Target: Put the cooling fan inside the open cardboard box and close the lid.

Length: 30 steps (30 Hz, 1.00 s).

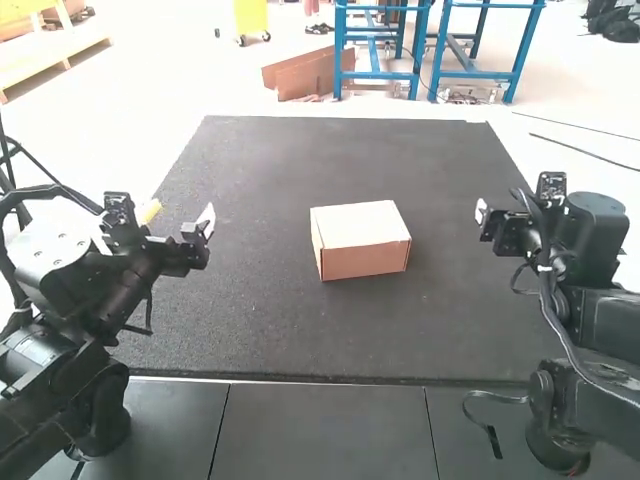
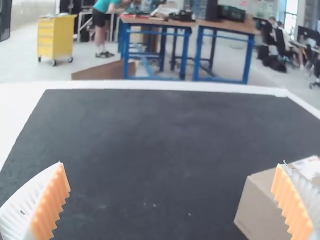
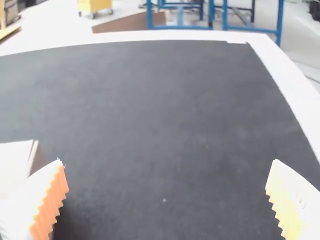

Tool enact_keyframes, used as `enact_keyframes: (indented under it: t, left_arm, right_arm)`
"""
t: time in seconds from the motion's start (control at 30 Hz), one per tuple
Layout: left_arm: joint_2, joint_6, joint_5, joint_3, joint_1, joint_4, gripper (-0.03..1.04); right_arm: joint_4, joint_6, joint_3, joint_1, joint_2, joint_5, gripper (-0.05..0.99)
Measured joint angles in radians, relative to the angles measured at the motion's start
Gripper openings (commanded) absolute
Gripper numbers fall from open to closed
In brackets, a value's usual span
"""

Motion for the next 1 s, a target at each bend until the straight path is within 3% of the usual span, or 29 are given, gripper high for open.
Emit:
enact_keyframes:
  t: [0.3, 0.43, 0.53, 0.8, 1.0]
  left_arm:
    - [-0.004, -0.002, 0.000, 0.000, 0.001, -0.064, 0.95]
    - [-0.005, -0.012, 0.000, 0.000, 0.026, -0.094, 0.95]
    - [-0.005, -0.019, 0.000, 0.000, 0.086, -0.097, 0.95]
    - [-0.005, -0.024, -0.002, 0.000, 0.333, -0.118, 0.95]
    - [-0.005, -0.023, -0.003, 0.000, 0.353, -0.117, 0.95]
  right_arm:
    - [-0.156, 0.002, -0.063, 0.000, -0.272, 0.000, 0.91]
    - [-0.229, 0.011, -0.086, 0.000, -0.414, 0.000, 0.91]
    - [-0.257, 0.016, -0.107, 0.004, -0.492, 0.002, 0.91]
    - [-0.515, 0.027, -0.113, 0.021, -0.708, 0.009, 0.91]
    - [-0.565, 0.045, -0.113, 0.019, -0.768, 0.036, 0.91]
